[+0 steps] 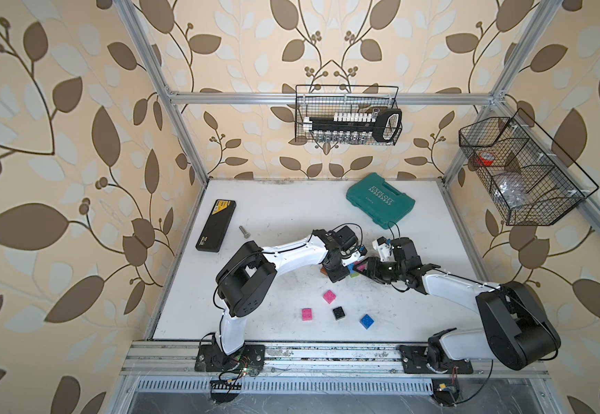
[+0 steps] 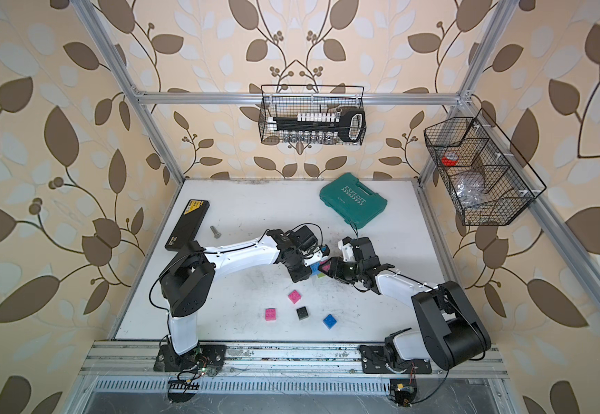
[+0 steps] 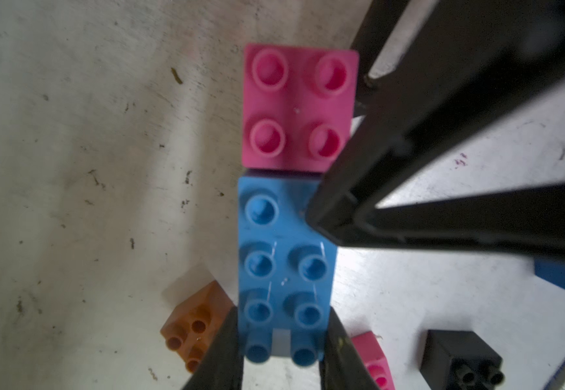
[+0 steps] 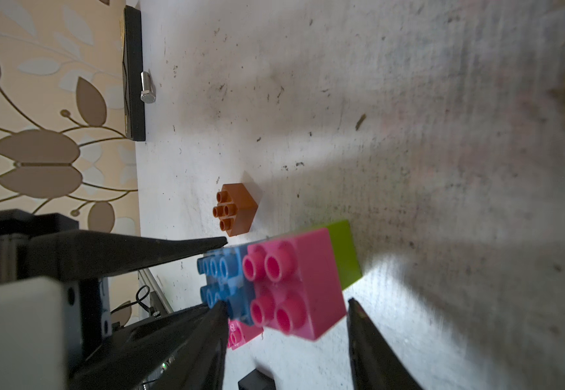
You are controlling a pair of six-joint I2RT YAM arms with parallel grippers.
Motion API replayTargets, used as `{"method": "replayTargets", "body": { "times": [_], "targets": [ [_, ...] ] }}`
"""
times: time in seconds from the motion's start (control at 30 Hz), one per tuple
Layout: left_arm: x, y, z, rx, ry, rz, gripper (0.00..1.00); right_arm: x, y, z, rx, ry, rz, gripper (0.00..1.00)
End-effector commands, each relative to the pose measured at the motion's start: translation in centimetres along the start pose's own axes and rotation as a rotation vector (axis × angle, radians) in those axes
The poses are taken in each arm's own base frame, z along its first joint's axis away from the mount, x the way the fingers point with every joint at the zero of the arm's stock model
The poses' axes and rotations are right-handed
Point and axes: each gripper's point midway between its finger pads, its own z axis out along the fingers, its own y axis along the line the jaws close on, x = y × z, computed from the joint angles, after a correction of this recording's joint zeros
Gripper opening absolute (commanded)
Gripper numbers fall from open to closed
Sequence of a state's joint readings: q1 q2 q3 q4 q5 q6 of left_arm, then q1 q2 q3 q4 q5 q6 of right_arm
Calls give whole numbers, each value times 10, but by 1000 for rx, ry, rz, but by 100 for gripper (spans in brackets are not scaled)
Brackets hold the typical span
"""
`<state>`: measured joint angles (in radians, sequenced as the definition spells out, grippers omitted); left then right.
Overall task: Assemble the number 4 with lego
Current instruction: Assemble the lego brick with the lego brick.
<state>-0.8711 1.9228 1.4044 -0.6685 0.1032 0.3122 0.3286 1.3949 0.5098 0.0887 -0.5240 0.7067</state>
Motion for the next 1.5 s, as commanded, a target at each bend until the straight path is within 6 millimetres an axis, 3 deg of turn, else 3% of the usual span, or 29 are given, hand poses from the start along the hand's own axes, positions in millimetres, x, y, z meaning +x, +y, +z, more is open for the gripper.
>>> {"method": "replayTargets", "body": {
  "times": [0.0, 0.63, 1.0, 1.2, 1.47],
  "targets": [
    [-3, -8, -4, 30, 10, 19, 0, 7, -16, 5, 66, 23, 26, 51],
    [-4, -9, -1, 38, 18, 22, 0, 22, -51, 8, 227, 81, 125, 40],
    [-2, -4, 3, 14, 30, 22, 0, 22, -51, 8, 232, 85, 128, 41],
    [-3, -2, 2, 3, 26, 23, 20, 22, -48, 7, 223, 83, 120, 42],
    [-6, 0, 1, -12, 14, 23, 28, 18, -38, 7, 188, 75, 95, 50]
  ]
}}
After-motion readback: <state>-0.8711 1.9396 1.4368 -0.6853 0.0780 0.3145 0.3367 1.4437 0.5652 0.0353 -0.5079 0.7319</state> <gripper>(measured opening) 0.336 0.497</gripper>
